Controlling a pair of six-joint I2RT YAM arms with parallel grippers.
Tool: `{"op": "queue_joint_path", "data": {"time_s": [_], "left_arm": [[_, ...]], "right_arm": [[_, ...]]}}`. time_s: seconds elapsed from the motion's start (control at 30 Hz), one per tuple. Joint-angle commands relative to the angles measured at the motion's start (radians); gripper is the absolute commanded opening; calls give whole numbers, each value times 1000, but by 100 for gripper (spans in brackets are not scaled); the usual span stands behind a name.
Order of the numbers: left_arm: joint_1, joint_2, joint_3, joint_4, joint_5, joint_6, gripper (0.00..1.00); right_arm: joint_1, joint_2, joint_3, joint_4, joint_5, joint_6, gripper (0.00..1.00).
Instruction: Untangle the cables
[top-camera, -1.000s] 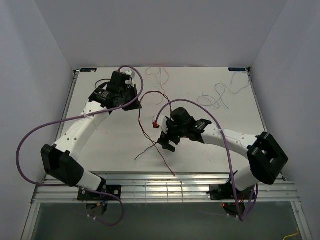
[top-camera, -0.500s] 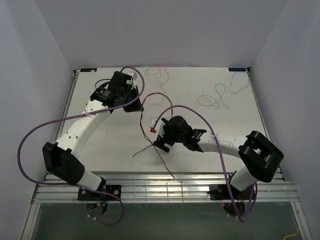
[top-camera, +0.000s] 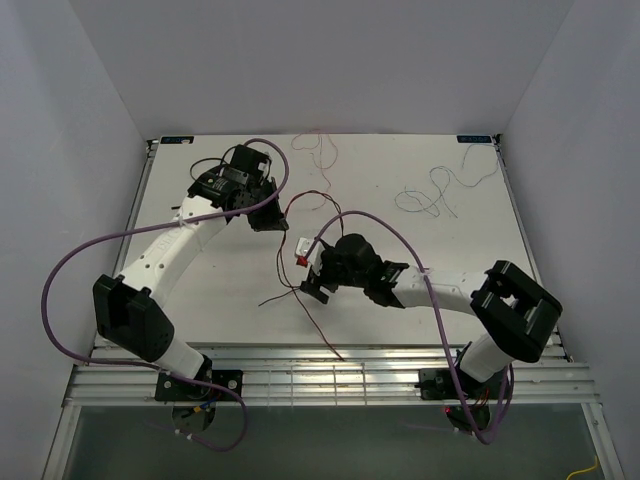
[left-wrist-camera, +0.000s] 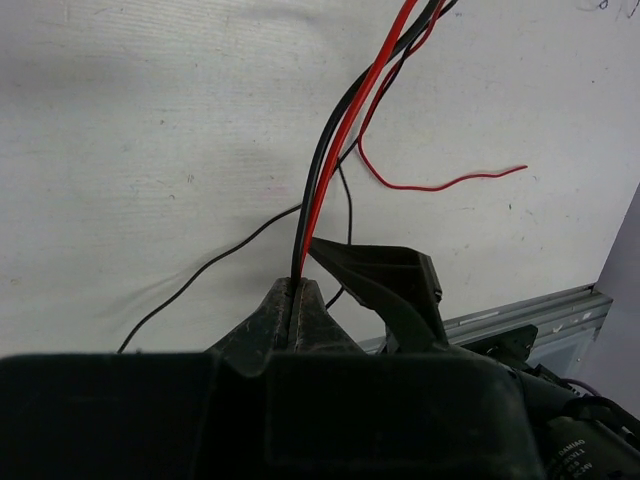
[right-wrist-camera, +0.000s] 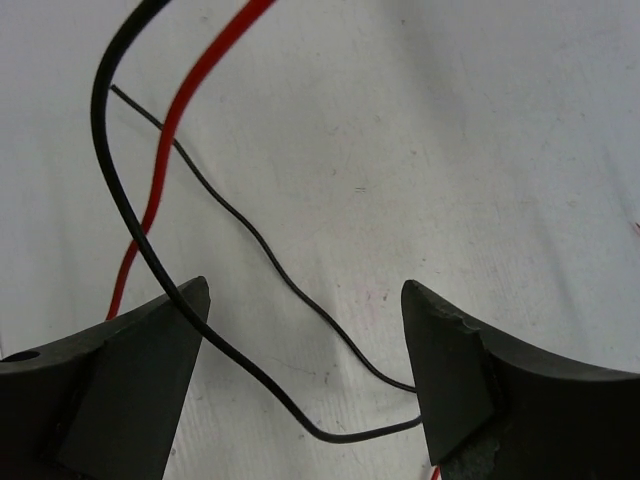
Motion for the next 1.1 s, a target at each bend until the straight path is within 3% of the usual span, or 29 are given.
{"op": "queue_joint_path", "data": {"time_s": [0.0, 0.13, 0.23, 0.27, 0.33, 0.37, 0.43, 0.47, 0.63, 0.7, 0.8, 0.83, 0.9, 1.07], "left_arm": [[-5, -9, 29, -5, 9, -52, 0], [-5, -8, 26, -2, 15, -72, 0], [-5, -8, 21, 0, 13, -83, 0], [-5, -8, 20, -2, 13, -86, 0], [-5, -11, 17, -2, 10, -86, 0], [-5, -11, 14, -2, 7, -88, 0], [-5, -14, 6, -2, -5, -86, 0], [-5, -14, 3, -2, -10, -85, 0], [-5, -16, -8, -2, -57, -83, 0], [-5, -17, -3, 3, -59, -75, 24], [-5, -38, -9, 21, -64, -58, 77], [-5, -51, -14, 33, -68, -55, 86], [-5, -92, -34, 50, -83, -55, 98], [-5, -202, -97, 78, -146, -55, 98]], "right_arm": [[15, 34, 30, 42, -91, 9, 82], [24, 55, 43, 54, -128, 17, 79], [30, 66, 56, 59, -140, 23, 68], [32, 69, 60, 59, -140, 29, 55], [33, 71, 66, 48, -140, 30, 41], [33, 67, 68, 44, -137, 35, 29], [33, 54, 68, 25, -127, 40, 20], [33, 48, 65, 25, -116, 47, 10], [33, -26, 57, 10, -96, 113, 8], [33, -70, 56, 5, -73, 144, 8], [30, -124, 69, -54, -53, 179, 8], [27, -133, 92, -79, -50, 182, 8], [21, -152, 121, -156, -45, 201, 8], [3, -140, 290, -399, 5, 228, 8]]}}
